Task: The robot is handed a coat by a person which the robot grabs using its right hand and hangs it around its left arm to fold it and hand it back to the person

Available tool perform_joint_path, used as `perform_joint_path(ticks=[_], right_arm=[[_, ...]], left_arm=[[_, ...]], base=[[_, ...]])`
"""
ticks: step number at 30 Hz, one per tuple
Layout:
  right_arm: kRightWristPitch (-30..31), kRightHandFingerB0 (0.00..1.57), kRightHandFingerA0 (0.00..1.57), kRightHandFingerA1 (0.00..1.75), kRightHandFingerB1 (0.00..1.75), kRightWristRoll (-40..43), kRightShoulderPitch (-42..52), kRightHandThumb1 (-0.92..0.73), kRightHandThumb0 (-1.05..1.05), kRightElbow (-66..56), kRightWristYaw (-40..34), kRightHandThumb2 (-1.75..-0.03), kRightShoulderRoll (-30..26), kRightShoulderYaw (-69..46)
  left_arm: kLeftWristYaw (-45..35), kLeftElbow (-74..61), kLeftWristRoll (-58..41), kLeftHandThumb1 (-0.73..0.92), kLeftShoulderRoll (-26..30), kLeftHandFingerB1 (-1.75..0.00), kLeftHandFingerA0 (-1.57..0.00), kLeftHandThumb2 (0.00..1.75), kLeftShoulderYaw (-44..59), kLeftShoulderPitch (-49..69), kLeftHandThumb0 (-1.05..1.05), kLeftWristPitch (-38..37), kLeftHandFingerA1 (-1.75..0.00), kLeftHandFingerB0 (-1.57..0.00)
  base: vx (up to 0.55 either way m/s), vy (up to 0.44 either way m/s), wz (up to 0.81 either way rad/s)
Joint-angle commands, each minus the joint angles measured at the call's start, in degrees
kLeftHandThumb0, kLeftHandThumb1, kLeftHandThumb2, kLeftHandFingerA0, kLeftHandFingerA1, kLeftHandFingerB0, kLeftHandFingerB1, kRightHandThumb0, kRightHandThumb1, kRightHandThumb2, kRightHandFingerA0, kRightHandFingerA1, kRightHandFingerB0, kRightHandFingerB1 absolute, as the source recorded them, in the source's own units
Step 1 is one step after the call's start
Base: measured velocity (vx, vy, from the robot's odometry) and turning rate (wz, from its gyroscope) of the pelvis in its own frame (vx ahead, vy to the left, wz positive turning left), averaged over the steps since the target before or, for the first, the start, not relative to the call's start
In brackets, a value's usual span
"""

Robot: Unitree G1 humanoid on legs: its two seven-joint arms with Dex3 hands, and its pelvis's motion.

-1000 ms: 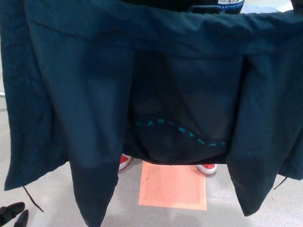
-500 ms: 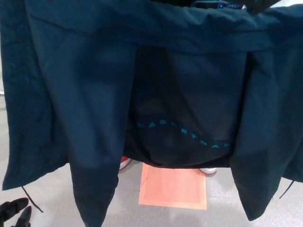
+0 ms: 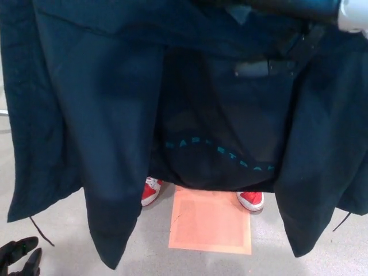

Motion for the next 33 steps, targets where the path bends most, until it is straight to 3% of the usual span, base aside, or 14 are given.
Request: perform_joint_path(ticks=[1, 8, 11, 12, 13, 15, 16, 18, 19, 20, 23, 24, 30, 33], right_arm=[[0.7, 0.01, 0.0, 0.06, 0.14, -8.5, -6.5, -0.56, -0.92, 9.3, 20.4, -0.98, 0.9, 9.0], [3.9, 0.01, 0.0, 0.08, 0.11, -19.5, -10.7, -0.5, -0.86, 16.0, 16.5, -0.91, 4.3, 16.6], [1.7, 0.0, 0.01, 0.5, 0.47, -28.8, -12.4, -0.21, -0.39, 18.6, 8.0, -0.89, 4.5, 20.8], [2.1, 0.34, 0.31, 0.39, 0.34, -30.1, -12.5, -0.61, -0.86, 19.8, 5.4, -0.59, 4.8, 21.2], [1.9, 0.43, 0.45, 0.43, 0.36, -31.3, -12.5, -0.61, -0.87, 21.6, 2.2, -0.6, 5.1, 21.7], [1.4, 0.44, 0.53, 0.44, 0.35, -33.2, -13.0, -0.63, -0.89, 24.1, -1.0, -0.6, 5.8, 23.0], [0.9, 0.44, 0.58, 0.45, 0.35, -33.9, -13.2, -0.64, -0.91, 25.5, -3.0, -0.61, 6.2, 23.5], [0.7, 0.62, 0.77, 1.18, 0.48, -37.6, -13.7, -0.52, -1.05, 29.0, -10.4, -0.97, 7.5, 25.8], [0.6, 0.62, 0.77, 1.18, 0.48, -38.0, -13.8, -0.52, -1.05, 29.6, -11.3, -0.97, 7.6, 26.1], [0.9, 0.66, 0.86, 1.45, 0.44, -39.6, -14.2, -0.68, -0.94, 31.2, -14.3, -0.62, 8.3, 27.3], [1.1, 0.74, 0.88, 1.41, 0.44, -41.9, -14.6, -0.74, -0.81, 34.2, -22.2, -0.62, 9.3, 28.9], [1.1, 0.69, 0.91, 1.08, 0.43, -41.8, -14.4, -0.8, -0.72, 34.9, -24.4, -0.64, 9.5, 28.7], [-0.8, 0.55, 0.79, 1.29, 0.37, -40.4, -15.3, -0.72, -0.39, 40.1, -30.3, -0.63, 10.6, 28.3], [-1.9, 0.47, 0.82, 1.12, 0.36, -39.7, -14.9, -0.72, -0.42, 41.1, -35.0, -0.62, 10.4, 27.1]], left_arm=[[0.7, -0.7, 1.6, 0.92, 3.0, -0.32, -0.25, 0.69, -0.5, -0.2, -0.64, -5.2, -0.34, -0.22], [0.0, -0.7, 1.8, 0.92, 3.5, -0.31, -0.21, 0.69, -1.0, -0.2, -0.72, -6.0, -0.33, -0.19], [1.0, -0.4, 1.7, 0.92, 3.1, -0.33, -0.27, 0.68, -0.9, -0.3, -0.72, -6.1, -0.35, -0.24], [0.4, -0.6, 1.3, 0.92, 3.0, -0.31, -0.22, 0.68, -0.7, -0.4, -0.74, -5.4, -0.33, -0.18], [0.0, -0.6, 1.1, 0.57, 2.9, -0.47, 0.0, 1.12, -0.6, -0.2, -0.35, -5.3, -0.47, 0.0], [0.3, -0.5, 1.1, 0.58, 2.8, -0.46, 0.0, 1.12, -0.5, -0.2, -0.35, -5.0, -0.47, 0.0], [0.5, -0.4, 1.0, 0.91, 2.7, -0.3, -0.23, 0.67, -0.5, -0.3, -0.69, -5.2, -0.33, -0.18], [1.2, -0.7, 0.9, 0.9, 2.5, -0.34, -0.33, 0.67, -0.3, -0.2, -0.68, -6.1, -0.36, -0.3], [1.0, -0.8, 0.9, 0.9, 2.5, -0.34, -0.33, 0.67, -0.3, -0.3, -0.68, -6.0, -0.36, -0.3], [1.4, -0.5, 1.4, 0.91, 2.8, -0.33, -0.33, 0.68, -0.7, -0.5, -0.69, -5.9, -0.36, -0.29], [2.6, -0.2, 2.5, 0.92, 3.1, -0.34, -0.38, 0.69, -1.4, -0.8, -0.68, -6.2, -0.38, -0.28], [2.1, -0.3, 2.2, 0.89, 3.1, -0.34, -0.4, 0.69, -1.2, -0.7, -0.69, -6.3, -0.39, -0.3], [0.3, -0.9, 1.4, 0.92, 2.9, -0.34, -0.44, 0.68, -0.7, -0.5, -0.65, -7.5, -0.4, -0.31], [-0.4, -1.0, 0.7, 0.86, 2.8, -0.34, -0.42, 0.69, -0.3, -0.5, -0.67, -7.2, -0.4, -0.3]], base=[[0.0, 0.0, 0.0], [0.0, 0.0, 0.0], [0.0, 0.0, 0.0], [0.0, 0.0, 0.0], [0.0, 0.0, 0.0], [0.0, 0.0, 0.0], [0.0, 0.0, 0.0], [0.0, 0.0, 0.0], [0.0, 0.0, 0.0], [0.0, 0.0, 0.0], [0.0, 0.0, 0.0], [0.0, 0.0, 0.0], [0.0, 0.0, 0.0], [0.0, 0.0, 0.0]])
